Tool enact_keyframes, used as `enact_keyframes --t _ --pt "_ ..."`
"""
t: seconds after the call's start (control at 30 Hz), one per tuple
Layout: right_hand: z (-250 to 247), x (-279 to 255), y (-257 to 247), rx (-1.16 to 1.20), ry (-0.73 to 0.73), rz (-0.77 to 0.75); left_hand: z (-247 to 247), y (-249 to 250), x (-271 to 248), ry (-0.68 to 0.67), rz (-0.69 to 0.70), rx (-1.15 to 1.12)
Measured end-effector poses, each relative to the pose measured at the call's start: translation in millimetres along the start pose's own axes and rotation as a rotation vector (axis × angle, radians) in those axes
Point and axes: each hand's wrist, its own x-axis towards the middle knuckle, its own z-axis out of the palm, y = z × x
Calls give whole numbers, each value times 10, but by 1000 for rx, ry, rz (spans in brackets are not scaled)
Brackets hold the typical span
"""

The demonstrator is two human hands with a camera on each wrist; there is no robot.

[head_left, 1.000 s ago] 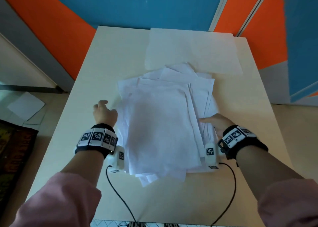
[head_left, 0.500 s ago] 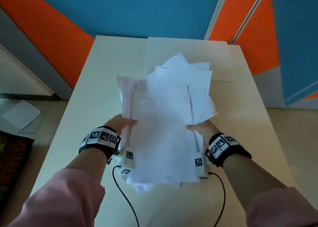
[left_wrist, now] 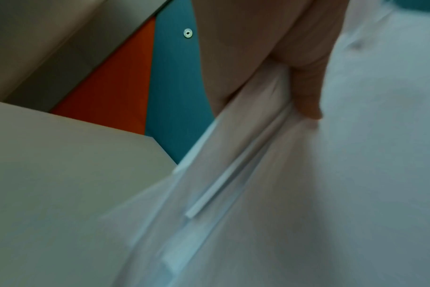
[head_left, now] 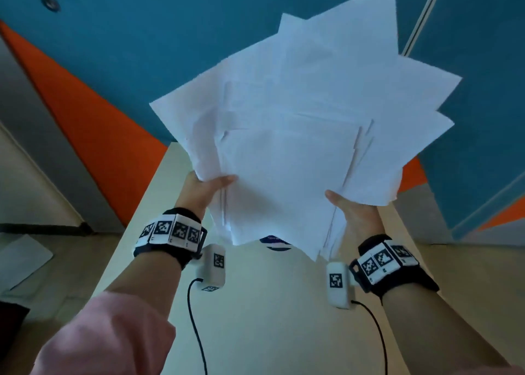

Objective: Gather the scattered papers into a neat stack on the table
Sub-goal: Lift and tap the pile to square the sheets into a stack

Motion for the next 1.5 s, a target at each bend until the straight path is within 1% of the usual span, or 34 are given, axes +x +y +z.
enact_keyframes --t 0.03,0.1,0.13,0.2,0.3,0.4,0.47,0.53,0.6,0.63,0.7,0.77,0.83,0.87,0.9,0.97,1.0,1.07,1.2,1.23,1.3,1.4,1.5 --pt "-13 -21 -8 0 -17 4 -42 25 3 -33 7 -8" --pt "-51 -43 54 -53 -51 50 -137 -13 -7 -84 -24 16" --pt "-68 -50 107 -80 -71 77 -194 -72 -3 -89 -47 36" --pt "-80 -75 209 -115 -101 114 -271 -166 -20 -55 -72 62" --pt "4 -99 296 -89 -134 64 -302 -291 -43 -20 -68 48" --pt "86 -99 298 -69 -145 -13 -269 -309 -48 31 -53 91" --pt "97 -92 282 -10 -155 -61 -285 -279 -4 41 -14 118" --pt "138 -107 245 1 -170 -88 -279 -250 57 39 37 163" --pt "203 -108 222 24 -140 -57 -229 -249 114 67 32 271" --pt "240 -121 202 32 -103 -34 -203 -258 141 93 35 296" --pt "263 -113 180 -9 -39 -11 -168 -222 156 130 47 271" --pt "221 -126 126 -21 -32 -24 -195 -151 152 106 66 210" --pt "143 -143 113 -18 -64 -60 -257 -68 106 2 72 194" --pt "97 -158 124 -23 -97 -69 -295 -64 83 -59 49 217" --pt "69 -187 118 -23 -130 -78 -345 -99 87 -91 13 249" --pt "26 -202 134 27 -208 -66 -399 -147 70 -110 -54 309" --pt "19 -191 143 21 -229 -63 -405 -159 59 -111 -66 332" --pt "38 -155 161 -39 -219 -55 -397 -205 53 -90 -107 377" --pt "90 -108 199 -28 -165 -28 -285 -229 3 -70 -159 439" --pt "107 -114 197 -31 -161 -38 -250 -242 11 -60 -165 470" --pt "132 -129 182 -25 -146 -67 -196 -186 1 -35 -130 508" --pt "118 -131 153 26 -156 -124 -211 -73 18 -4 -135 467" --pt "45 -156 194 44 -212 -114 -271 -87 -29 -62 -180 409"
